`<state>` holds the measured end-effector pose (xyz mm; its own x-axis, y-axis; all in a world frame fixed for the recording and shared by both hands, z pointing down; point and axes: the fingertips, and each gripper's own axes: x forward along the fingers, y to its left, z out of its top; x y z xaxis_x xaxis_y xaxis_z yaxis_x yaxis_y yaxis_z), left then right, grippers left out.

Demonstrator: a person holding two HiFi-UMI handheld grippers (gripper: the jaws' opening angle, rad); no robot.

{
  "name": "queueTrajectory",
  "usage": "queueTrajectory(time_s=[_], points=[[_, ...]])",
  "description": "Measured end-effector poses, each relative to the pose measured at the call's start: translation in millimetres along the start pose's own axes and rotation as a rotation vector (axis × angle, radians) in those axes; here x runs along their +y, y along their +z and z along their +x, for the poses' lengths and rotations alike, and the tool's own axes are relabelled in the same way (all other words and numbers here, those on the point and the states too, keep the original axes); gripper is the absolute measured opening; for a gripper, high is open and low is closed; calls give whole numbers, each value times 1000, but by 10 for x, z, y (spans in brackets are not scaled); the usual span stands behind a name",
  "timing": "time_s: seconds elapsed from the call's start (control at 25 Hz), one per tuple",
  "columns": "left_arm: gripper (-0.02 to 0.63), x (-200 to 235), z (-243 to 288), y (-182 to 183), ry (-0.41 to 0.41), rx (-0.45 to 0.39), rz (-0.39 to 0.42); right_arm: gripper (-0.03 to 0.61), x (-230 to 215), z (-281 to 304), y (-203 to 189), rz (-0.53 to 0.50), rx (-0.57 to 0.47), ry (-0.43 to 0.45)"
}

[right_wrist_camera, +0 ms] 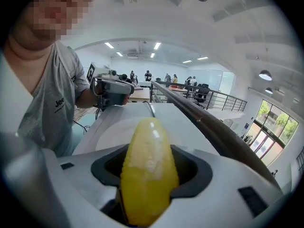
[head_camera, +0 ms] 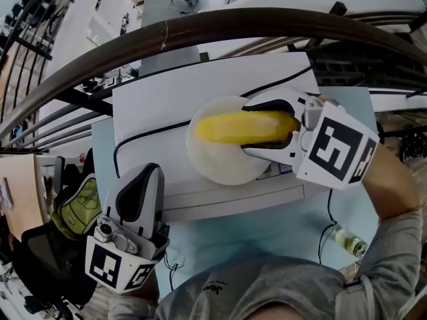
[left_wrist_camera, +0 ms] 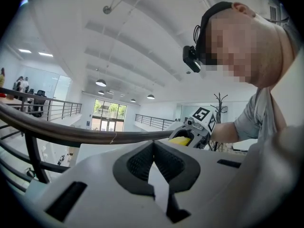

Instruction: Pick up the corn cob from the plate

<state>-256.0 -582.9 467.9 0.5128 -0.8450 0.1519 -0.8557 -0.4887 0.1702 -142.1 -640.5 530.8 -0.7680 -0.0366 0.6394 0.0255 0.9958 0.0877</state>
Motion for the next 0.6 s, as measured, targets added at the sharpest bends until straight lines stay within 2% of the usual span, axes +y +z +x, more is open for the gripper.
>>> queueTrajectory(time_s=[0.4, 0.6], points=[[12, 27, -109, 245, 40, -36, 31, 255, -178, -206, 289, 79, -69, -84], [12, -58, -198, 462, 44, -68, 57, 255, -158, -404, 523, 58, -94, -135]])
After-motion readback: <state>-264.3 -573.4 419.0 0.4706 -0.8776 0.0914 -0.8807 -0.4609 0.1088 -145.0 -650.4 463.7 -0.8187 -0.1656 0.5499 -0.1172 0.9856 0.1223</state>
